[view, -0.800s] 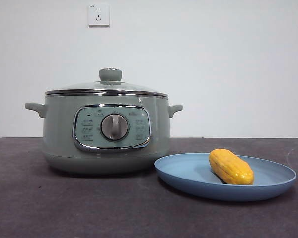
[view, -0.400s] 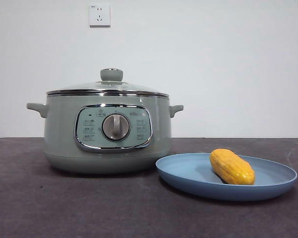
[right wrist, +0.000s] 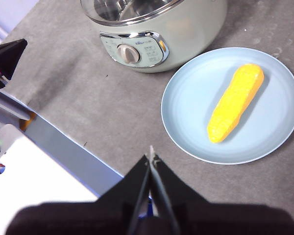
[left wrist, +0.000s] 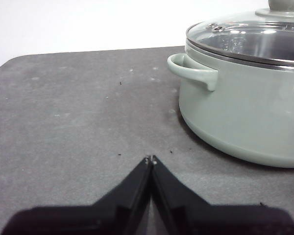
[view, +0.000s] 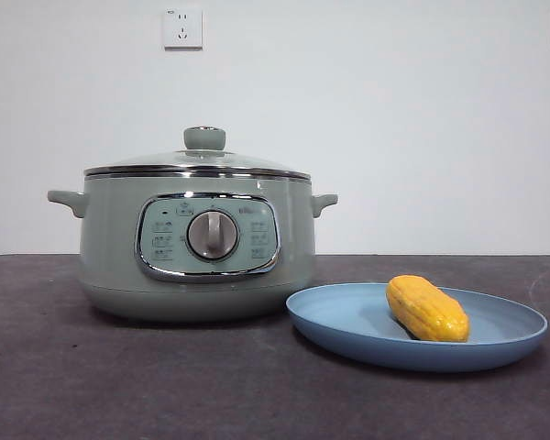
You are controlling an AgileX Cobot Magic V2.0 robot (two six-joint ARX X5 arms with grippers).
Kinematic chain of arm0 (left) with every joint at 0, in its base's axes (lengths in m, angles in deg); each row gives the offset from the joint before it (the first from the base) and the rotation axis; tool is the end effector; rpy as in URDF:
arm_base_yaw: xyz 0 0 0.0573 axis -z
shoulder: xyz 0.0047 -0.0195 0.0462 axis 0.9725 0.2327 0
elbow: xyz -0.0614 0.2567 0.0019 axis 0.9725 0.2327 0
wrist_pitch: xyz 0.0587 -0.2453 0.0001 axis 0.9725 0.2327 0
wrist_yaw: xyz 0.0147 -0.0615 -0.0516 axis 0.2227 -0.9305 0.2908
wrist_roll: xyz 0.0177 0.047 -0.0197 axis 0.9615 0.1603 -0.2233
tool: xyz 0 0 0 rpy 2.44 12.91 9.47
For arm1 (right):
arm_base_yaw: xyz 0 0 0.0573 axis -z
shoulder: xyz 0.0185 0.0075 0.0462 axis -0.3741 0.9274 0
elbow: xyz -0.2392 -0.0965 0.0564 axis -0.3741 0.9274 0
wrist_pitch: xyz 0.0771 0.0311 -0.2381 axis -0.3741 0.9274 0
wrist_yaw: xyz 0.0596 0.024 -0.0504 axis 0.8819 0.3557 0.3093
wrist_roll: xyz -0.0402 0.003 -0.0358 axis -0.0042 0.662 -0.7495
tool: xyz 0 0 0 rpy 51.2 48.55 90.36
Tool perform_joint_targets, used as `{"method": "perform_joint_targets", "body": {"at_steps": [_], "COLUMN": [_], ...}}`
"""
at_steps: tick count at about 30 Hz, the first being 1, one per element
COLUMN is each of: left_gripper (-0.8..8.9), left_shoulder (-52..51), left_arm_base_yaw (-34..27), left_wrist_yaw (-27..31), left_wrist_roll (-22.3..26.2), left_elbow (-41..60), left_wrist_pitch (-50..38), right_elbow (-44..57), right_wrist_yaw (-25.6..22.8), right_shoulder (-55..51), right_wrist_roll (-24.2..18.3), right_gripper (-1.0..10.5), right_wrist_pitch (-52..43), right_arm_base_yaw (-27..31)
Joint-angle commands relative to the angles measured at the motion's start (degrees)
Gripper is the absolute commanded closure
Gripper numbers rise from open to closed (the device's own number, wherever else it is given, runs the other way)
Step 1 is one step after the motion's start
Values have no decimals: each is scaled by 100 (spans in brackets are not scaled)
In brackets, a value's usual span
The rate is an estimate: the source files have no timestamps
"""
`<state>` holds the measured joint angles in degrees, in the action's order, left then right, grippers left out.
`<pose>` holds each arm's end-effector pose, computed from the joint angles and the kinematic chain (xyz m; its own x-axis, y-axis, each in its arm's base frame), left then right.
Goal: Take the corn out from the steamer,put the corn on the plate,close the lid
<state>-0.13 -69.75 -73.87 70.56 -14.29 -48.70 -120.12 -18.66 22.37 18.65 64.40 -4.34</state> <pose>0.0951 -0.0099 0.1509 0.9824 -0.0707 -0.1731 0.0742 0.9971 0.0141 0.0872 0.0538 0.3089 0.5141 0.6233 -0.5892 -0.5690 0.7619 0.3095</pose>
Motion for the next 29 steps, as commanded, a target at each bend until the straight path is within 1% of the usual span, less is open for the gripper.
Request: {"method": "perform_joint_targets", "body": {"at_steps": [1,8,10,13,18,22,25,29], "left_gripper": [817,817,817,817,817,817,817,817], "left_shoulder": [-13,-13,-13,-13,-13,-13,-13,-13], "left_arm_base_yaw": [-17,-17,-17,-17,-17,-17,-17,-17], "left_wrist_yaw": [4,4,7,7,7,7,7,7], "left_wrist_roll": [-39,-39,-39,-39,-39,-39,-39,-39], "left_elbow": [79,79,79,79,79,79,79,79], "left_wrist_pitch": [-50,-50,-50,-50,-50,-50,-50,-50], "right_elbow": [28,31,31,35,223,684,1327,2302], "right_wrist_yaw": [-15,-46,-170,-162,-170,-166,-170,-192], "right_shoulder": [-2,-85,-229,-479,-1027,-1488,-1884,-2380], "right_wrist_roll": [-24,-63,-411,-577,-844,-1141,-1106,-977], "right_gripper": [946,946,946,946,946,946,946,946], "right_wrist_pitch": [-17,-20,-35,-254,-1038,-1825,-2686,-3683], "right_arm_base_yaw": [-11,52,195,579,1416,1989,2227,2334]}}
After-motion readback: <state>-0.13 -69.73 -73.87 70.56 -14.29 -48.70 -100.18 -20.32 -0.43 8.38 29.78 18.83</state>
